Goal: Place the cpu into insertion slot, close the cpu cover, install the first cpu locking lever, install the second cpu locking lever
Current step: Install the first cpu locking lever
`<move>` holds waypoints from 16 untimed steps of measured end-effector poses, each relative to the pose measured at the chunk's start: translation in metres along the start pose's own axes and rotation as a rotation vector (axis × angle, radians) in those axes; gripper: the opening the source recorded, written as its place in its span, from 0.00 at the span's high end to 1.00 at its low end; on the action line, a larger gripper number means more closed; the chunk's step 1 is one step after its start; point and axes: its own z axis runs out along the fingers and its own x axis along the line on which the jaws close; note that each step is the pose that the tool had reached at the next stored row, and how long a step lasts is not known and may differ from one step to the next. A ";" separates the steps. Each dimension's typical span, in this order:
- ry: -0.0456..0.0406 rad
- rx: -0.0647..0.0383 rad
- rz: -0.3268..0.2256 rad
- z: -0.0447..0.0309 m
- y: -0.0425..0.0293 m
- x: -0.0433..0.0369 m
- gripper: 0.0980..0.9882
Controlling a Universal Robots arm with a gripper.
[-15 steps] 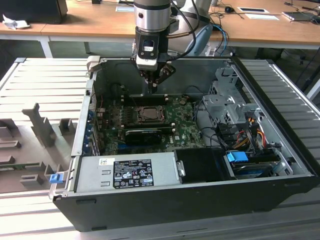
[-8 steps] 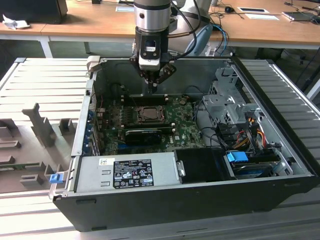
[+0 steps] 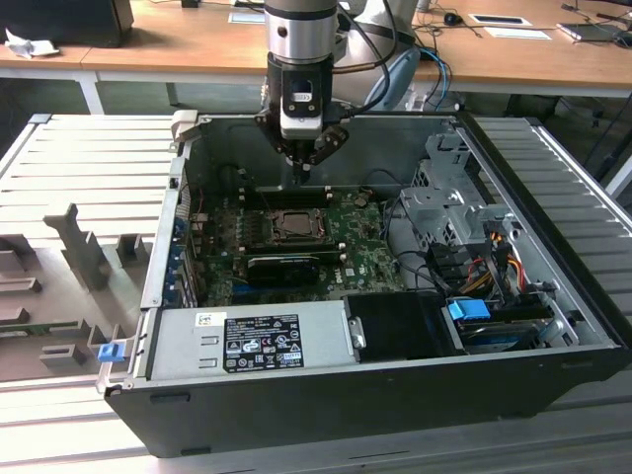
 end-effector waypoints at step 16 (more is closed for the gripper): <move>0.0039 -0.006 -0.140 0.0000 0.0000 0.0000 0.99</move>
